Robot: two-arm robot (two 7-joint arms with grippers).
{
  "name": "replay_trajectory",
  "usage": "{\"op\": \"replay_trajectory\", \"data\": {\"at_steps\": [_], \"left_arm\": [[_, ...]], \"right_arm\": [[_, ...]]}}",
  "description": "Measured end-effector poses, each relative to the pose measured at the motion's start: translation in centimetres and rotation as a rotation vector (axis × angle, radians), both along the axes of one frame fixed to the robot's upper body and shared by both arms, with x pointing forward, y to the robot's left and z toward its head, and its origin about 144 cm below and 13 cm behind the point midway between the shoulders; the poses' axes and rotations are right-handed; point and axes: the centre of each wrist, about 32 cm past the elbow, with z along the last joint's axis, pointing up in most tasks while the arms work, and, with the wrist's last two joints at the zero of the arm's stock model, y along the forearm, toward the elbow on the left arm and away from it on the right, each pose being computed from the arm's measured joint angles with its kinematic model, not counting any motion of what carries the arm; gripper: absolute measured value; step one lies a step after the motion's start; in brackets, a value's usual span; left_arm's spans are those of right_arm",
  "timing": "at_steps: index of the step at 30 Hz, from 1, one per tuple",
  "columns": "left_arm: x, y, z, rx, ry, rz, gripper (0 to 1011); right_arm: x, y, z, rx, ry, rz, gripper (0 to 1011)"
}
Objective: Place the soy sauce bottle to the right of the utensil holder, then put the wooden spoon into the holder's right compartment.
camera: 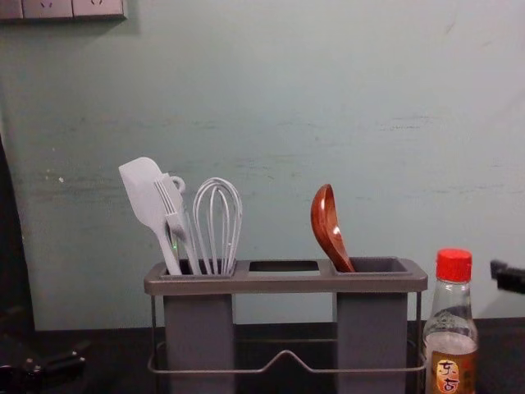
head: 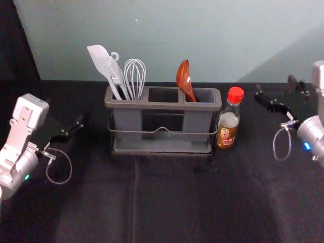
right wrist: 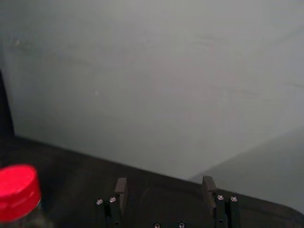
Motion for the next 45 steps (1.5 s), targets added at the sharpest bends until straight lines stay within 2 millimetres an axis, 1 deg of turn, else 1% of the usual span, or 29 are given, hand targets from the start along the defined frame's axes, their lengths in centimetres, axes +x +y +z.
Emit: {"op": "replay_trajectory", "data": {"at_steps": [8, 18, 45], "left_arm": [[0.0, 0.0, 0.0, 0.000, 0.000, 0.000, 1000], [0.0, 0.0, 0.0, 0.000, 0.000, 0.000, 1000], [0.0, 0.0, 0.0, 0.000, 0.000, 0.000, 1000]], "right_arm": [[-0.2, 0.7, -0.7, -0.073, 0.045, 0.025, 1002], [-0.4, 0.5, -1.1, -0.091, 0.055, 0.024, 1002], [-0.3, 0.5, -1.0, -0.089, 0.048, 0.023, 1002]]}}
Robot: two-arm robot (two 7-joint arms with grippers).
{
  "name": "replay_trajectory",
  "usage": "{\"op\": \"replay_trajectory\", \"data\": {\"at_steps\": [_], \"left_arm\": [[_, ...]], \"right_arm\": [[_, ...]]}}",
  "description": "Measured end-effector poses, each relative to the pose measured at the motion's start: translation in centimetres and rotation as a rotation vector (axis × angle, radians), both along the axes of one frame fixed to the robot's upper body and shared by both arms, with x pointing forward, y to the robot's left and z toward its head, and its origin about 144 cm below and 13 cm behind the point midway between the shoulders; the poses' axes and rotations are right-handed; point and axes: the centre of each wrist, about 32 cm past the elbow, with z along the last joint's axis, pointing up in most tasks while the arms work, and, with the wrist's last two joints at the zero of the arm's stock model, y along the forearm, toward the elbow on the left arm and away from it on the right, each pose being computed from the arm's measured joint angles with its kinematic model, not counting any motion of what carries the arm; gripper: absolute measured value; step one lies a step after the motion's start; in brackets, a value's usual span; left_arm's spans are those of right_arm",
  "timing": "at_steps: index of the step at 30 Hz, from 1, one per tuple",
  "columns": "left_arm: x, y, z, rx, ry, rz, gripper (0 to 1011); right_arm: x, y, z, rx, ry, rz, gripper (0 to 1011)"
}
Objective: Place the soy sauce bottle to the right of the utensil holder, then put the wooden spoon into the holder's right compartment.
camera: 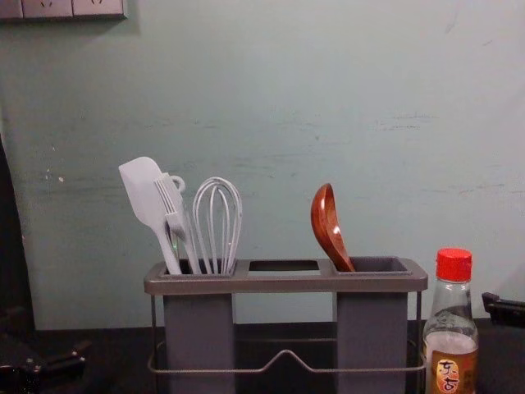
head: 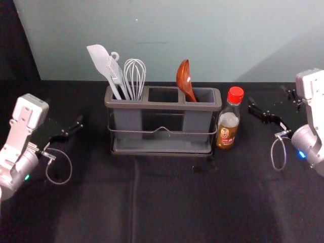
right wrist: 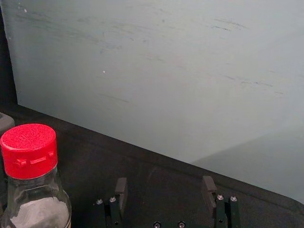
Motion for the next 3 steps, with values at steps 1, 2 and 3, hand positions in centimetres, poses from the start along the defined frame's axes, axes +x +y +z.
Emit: {"op": "replay_trajectory", "data": {"at_steps": [1, 2, 3], "left_arm": [[0.00, 0.00, 0.00, 0.000, 0.000, 0.000, 1000], [0.00, 0.00, 0.00, 0.000, 0.000, 0.000, 1000], [0.00, 0.00, 0.00, 0.000, 0.000, 0.000, 1000]], "right_arm": [[0.00, 0.00, 0.00, 0.000, 0.000, 0.000, 1002], [0.00, 0.00, 0.00, 0.000, 0.000, 0.000, 1002], [0.01, 0.00, 0.01, 0.000, 0.000, 0.000, 1002]]}}
